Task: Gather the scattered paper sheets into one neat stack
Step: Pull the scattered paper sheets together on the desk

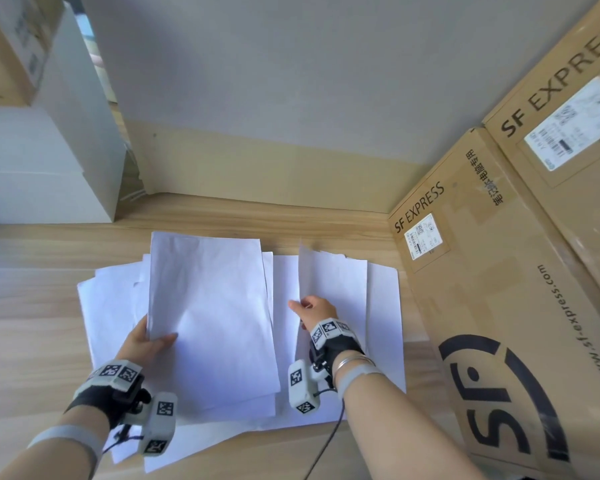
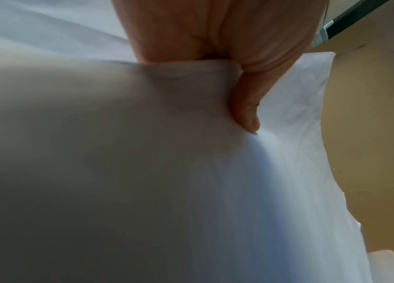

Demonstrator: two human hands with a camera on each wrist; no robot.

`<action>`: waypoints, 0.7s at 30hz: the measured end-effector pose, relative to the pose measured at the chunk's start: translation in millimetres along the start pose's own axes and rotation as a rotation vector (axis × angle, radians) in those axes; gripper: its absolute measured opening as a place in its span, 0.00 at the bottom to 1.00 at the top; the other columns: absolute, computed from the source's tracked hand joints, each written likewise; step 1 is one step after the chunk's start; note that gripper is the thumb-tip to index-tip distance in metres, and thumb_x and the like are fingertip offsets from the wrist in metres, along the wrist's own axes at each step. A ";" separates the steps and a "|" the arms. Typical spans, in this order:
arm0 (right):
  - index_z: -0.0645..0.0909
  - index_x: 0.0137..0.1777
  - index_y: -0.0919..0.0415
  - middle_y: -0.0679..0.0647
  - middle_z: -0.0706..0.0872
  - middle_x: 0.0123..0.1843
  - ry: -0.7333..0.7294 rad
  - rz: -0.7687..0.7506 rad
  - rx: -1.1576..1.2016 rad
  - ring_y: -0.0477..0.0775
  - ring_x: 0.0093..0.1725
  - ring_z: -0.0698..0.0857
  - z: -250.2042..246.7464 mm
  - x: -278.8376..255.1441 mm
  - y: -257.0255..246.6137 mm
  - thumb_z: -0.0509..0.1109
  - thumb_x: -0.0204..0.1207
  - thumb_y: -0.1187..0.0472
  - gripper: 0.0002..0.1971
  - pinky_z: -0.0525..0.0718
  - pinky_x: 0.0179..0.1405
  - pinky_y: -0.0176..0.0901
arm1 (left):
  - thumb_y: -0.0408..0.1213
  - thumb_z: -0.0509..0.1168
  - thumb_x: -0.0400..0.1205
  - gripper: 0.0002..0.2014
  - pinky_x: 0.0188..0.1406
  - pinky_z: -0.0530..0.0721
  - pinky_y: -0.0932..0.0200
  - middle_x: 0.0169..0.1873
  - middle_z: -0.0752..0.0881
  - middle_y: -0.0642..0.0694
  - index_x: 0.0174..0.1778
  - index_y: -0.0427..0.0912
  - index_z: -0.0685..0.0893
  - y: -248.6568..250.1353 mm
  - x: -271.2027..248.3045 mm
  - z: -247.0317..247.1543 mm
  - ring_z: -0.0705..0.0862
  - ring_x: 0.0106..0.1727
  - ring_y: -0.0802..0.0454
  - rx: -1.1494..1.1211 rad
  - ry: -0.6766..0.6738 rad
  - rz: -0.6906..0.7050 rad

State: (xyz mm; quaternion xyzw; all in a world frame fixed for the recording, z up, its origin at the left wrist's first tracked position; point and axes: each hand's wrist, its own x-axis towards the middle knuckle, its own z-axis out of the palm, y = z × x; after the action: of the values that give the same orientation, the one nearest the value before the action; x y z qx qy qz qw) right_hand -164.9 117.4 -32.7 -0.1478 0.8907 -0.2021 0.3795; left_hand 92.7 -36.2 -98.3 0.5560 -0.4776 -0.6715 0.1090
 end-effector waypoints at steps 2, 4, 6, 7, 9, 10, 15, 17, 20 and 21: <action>0.80 0.33 0.56 0.57 0.87 0.43 0.039 0.016 0.077 0.61 0.49 0.86 -4.0 1.8 6.1 0.62 0.73 0.40 0.20 0.83 0.54 0.48 | 0.21 0.65 0.77 0.22 0.51 0.77 0.43 0.49 0.81 0.35 0.67 0.34 0.73 -3.1 -0.2 -7.2 0.79 0.49 0.40 -0.033 0.015 -0.008; 0.81 0.46 0.56 0.60 0.84 0.57 0.228 0.090 0.032 0.63 0.60 0.82 -16.0 8.4 22.5 0.63 0.73 0.42 0.17 0.79 0.61 0.52 | 0.21 0.65 0.77 0.21 0.50 0.77 0.44 0.50 0.81 0.36 0.66 0.36 0.74 -5.1 -2.0 -12.3 0.79 0.49 0.41 -0.053 0.030 -0.002; 0.74 0.66 0.52 0.59 0.73 0.71 0.347 0.250 -0.008 0.65 0.70 0.72 -30.1 10.9 43.5 0.70 0.71 0.47 0.24 0.73 0.68 0.59 | 0.20 0.64 0.77 0.21 0.49 0.77 0.45 0.50 0.81 0.36 0.65 0.38 0.74 -5.9 -3.8 -15.7 0.79 0.49 0.41 -0.078 0.045 0.005; 0.66 0.73 0.51 0.58 0.67 0.75 0.342 0.334 0.008 0.66 0.73 0.68 -35.4 10.0 52.8 0.72 0.70 0.48 0.32 0.71 0.70 0.62 | 0.20 0.64 0.77 0.21 0.48 0.77 0.46 0.49 0.81 0.37 0.66 0.37 0.74 -6.8 -3.9 -17.2 0.78 0.49 0.41 -0.094 0.045 0.011; 0.53 0.80 0.50 0.59 0.60 0.79 0.285 0.440 0.033 0.67 0.76 0.62 -40.0 8.9 63.1 0.76 0.67 0.49 0.45 0.69 0.71 0.64 | 0.20 0.64 0.76 0.22 0.46 0.78 0.48 0.47 0.81 0.38 0.66 0.35 0.74 -8.1 -4.1 -19.1 0.78 0.48 0.42 -0.117 0.050 0.014; 0.50 0.81 0.50 0.60 0.59 0.80 0.259 0.450 0.015 0.67 0.77 0.61 -37.8 9.3 65.3 0.77 0.66 0.50 0.48 0.69 0.71 0.64 | 0.20 0.64 0.76 0.22 0.47 0.78 0.47 0.47 0.81 0.37 0.67 0.35 0.74 -9.2 -3.2 -20.0 0.78 0.49 0.41 -0.123 0.057 0.015; 0.46 0.82 0.52 0.63 0.68 0.77 0.177 0.327 0.042 0.65 0.75 0.70 -24.4 14.3 63.3 0.78 0.66 0.63 0.52 0.71 0.71 0.58 | 0.20 0.65 0.76 0.22 0.45 0.79 0.48 0.41 0.82 0.39 0.66 0.36 0.74 -10.0 -4.8 -19.3 0.80 0.42 0.42 -0.154 0.063 0.010; 0.49 0.82 0.55 0.64 0.74 0.74 0.158 0.299 0.073 0.64 0.72 0.76 -26.6 14.0 60.7 0.76 0.67 0.70 0.49 0.76 0.67 0.53 | 0.20 0.64 0.76 0.22 0.47 0.78 0.46 0.40 0.82 0.40 0.66 0.36 0.74 -10.2 -5.9 -18.4 0.80 0.42 0.41 -0.158 0.041 0.007; 0.67 0.74 0.59 0.62 0.83 0.66 0.197 0.218 -0.005 0.63 0.63 0.83 -30.7 12.4 60.5 0.70 0.69 0.73 0.32 0.81 0.60 0.47 | 0.20 0.64 0.76 0.22 0.50 0.77 0.44 0.41 0.82 0.40 0.66 0.37 0.74 -9.2 -7.5 -18.1 0.79 0.45 0.40 -0.159 0.025 0.014; 0.74 0.69 0.62 0.62 0.85 0.63 0.200 0.189 -0.036 0.63 0.61 0.84 -31.6 10.9 60.5 0.67 0.70 0.73 0.25 0.82 0.58 0.45 | 0.20 0.64 0.76 0.22 0.48 0.78 0.46 0.40 0.82 0.40 0.66 0.37 0.74 -8.6 -8.1 -18.1 0.79 0.44 0.41 -0.161 0.029 0.015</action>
State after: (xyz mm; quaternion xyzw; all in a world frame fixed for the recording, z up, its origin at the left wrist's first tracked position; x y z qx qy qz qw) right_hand -202.1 173.6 -48.1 -0.0491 0.9375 -0.1634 0.3034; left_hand 114.3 -35.7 -98.3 0.5516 -0.4244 -0.6988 0.1652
